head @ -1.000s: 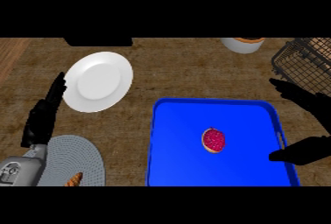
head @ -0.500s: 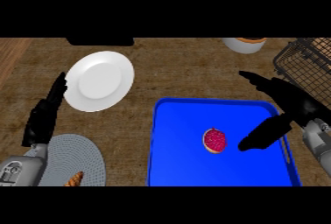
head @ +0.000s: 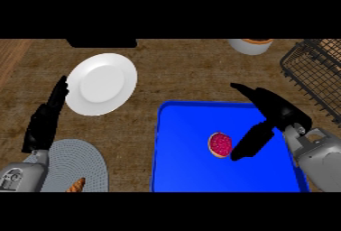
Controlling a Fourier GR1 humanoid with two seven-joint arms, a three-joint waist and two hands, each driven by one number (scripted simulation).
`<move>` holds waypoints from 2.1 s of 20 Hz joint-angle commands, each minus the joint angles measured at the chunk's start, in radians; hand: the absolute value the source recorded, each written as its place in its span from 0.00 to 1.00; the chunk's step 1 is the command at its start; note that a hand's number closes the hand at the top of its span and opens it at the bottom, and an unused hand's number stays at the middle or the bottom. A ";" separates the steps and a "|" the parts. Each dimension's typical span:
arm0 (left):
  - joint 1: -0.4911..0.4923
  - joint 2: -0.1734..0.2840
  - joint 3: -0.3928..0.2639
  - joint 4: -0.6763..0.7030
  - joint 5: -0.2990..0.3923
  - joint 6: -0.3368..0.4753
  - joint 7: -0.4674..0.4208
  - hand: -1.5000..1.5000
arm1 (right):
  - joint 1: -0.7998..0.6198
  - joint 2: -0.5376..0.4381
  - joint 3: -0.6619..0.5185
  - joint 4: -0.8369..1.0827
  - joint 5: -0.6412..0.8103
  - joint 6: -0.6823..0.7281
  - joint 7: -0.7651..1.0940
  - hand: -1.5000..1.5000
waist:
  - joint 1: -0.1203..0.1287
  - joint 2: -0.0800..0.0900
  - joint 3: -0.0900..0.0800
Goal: Pick the cupcake from the tray and place it in the tiered basket
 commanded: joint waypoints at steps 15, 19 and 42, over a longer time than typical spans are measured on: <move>0.025 -0.027 0.045 -0.022 -0.046 -0.049 0.007 0.50 | 0.075 0.071 0.094 -0.052 0.242 0.078 0.094 0.00 | -0.003 -0.001 0.000; 0.001 -0.058 0.031 -0.064 -0.084 -0.024 0.054 0.50 | 0.139 0.075 0.096 -0.165 0.266 0.102 0.127 0.00 | -0.008 -0.002 0.000; 0.012 -0.069 0.146 0.008 -0.087 -0.109 -0.033 0.50 | 0.169 0.262 0.016 0.070 0.411 0.184 0.021 0.00 | -0.005 0.001 0.000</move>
